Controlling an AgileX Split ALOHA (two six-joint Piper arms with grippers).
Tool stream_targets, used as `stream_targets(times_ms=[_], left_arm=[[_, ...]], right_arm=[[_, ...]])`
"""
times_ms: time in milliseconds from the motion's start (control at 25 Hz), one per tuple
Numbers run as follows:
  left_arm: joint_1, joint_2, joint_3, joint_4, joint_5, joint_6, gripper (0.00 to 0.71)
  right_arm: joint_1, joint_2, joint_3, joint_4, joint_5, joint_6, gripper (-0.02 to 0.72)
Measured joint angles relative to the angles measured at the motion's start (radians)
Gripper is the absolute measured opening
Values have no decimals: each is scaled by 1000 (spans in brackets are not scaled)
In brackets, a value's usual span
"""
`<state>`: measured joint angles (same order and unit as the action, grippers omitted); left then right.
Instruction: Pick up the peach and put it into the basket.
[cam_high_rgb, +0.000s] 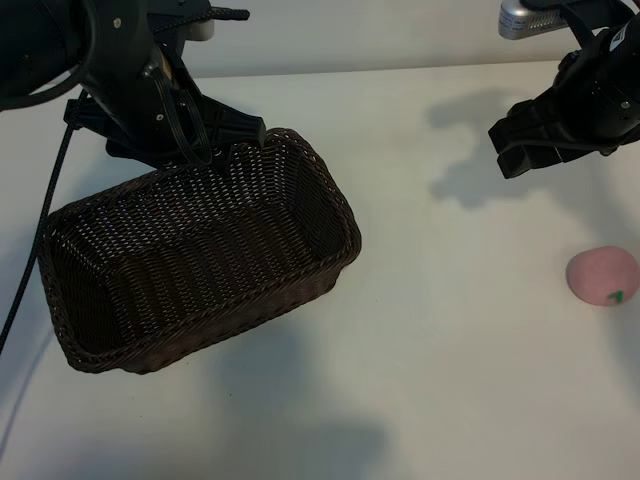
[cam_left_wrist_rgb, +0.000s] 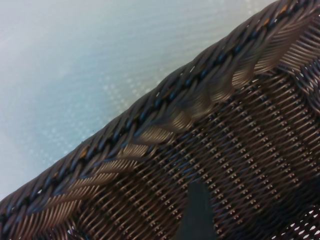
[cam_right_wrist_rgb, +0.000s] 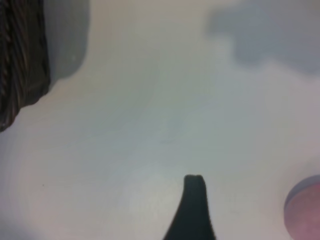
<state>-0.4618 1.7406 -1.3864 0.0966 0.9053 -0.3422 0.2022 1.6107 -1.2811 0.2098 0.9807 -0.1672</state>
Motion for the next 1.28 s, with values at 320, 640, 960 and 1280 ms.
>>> stream_targets(times_ms=[320, 640, 960, 1280], left_arm=[[0, 0, 0, 0, 1, 0, 596], [0, 0, 0, 0, 1, 0, 596], [0, 0, 0, 0, 1, 0, 596], [0, 0, 0, 0, 15, -2, 596]], right_arm=[[0, 0, 0, 0, 2, 0, 595], [0, 0, 0, 0, 3, 0, 595], [0, 0, 0, 0, 3, 0, 595], [0, 0, 0, 0, 3, 0, 595]])
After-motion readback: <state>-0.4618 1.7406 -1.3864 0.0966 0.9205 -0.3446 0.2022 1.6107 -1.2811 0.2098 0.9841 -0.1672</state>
